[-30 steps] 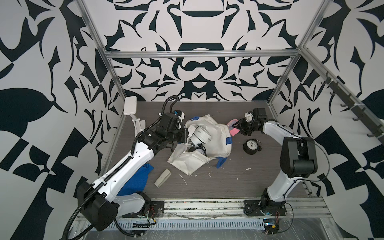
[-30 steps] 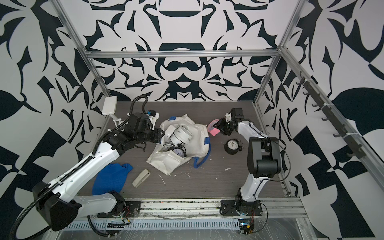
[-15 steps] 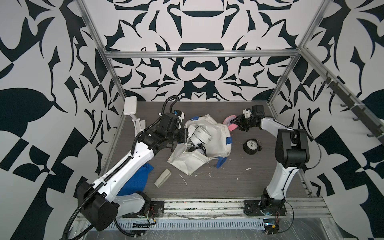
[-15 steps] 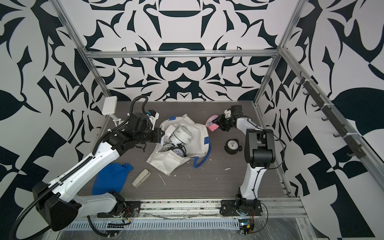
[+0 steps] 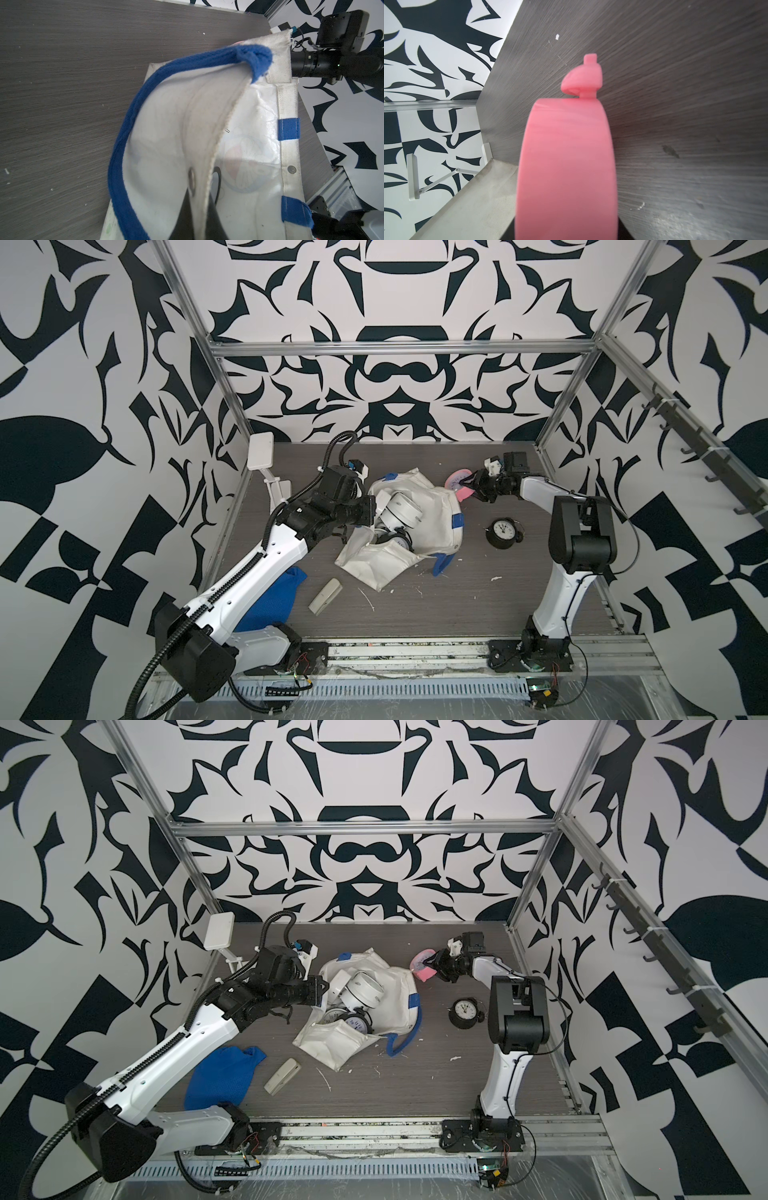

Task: Take the alarm clock out of the canvas bag
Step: Place the alarm at the center of the board.

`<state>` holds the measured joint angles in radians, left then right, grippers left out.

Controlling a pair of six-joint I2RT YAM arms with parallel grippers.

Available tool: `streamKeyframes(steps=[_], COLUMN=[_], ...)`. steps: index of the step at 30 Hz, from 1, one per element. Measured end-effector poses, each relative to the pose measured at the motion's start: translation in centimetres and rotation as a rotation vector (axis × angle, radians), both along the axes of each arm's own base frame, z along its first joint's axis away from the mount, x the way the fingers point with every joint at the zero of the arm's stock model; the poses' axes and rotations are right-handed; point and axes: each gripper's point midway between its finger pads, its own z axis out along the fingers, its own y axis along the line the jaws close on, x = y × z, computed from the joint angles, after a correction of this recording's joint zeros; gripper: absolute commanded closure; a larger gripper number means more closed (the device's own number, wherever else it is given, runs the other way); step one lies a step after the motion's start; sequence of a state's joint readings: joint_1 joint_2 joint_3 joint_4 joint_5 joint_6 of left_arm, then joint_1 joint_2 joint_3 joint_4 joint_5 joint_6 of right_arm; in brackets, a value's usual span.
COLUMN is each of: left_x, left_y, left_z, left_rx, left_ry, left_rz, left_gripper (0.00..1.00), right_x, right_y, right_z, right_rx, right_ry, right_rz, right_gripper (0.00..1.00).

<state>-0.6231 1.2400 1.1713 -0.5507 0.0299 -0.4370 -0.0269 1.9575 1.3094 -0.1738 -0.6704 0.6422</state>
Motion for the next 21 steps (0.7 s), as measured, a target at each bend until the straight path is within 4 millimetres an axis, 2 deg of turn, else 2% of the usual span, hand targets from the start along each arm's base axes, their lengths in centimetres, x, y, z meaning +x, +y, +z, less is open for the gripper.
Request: streamKeyframes(steps=[8,13,21], left_x=[0.0,0.0,0.0], left_y=[0.0,0.0,0.0], left_z=[0.0,0.0,-0.1], left_rx=[0.001,0.001,0.001], left_ry=[0.001,0.001,0.002], left_rz=[0.0,-0.001,-0.001], left_gripper=[1.0,1.0,1.0], right_x=[-0.4,-1.3,-1.8], right_y=[-0.2,-0.4,-0.8], right_z=[-0.3,-1.5,-2.0], right_rx=[0.001,-0.007,-0.013], right_ry=[-0.004,0.035,0.049], right_rz=[-0.002,-0.011,-0.022], right_gripper=[0.54,0.51,0.51])
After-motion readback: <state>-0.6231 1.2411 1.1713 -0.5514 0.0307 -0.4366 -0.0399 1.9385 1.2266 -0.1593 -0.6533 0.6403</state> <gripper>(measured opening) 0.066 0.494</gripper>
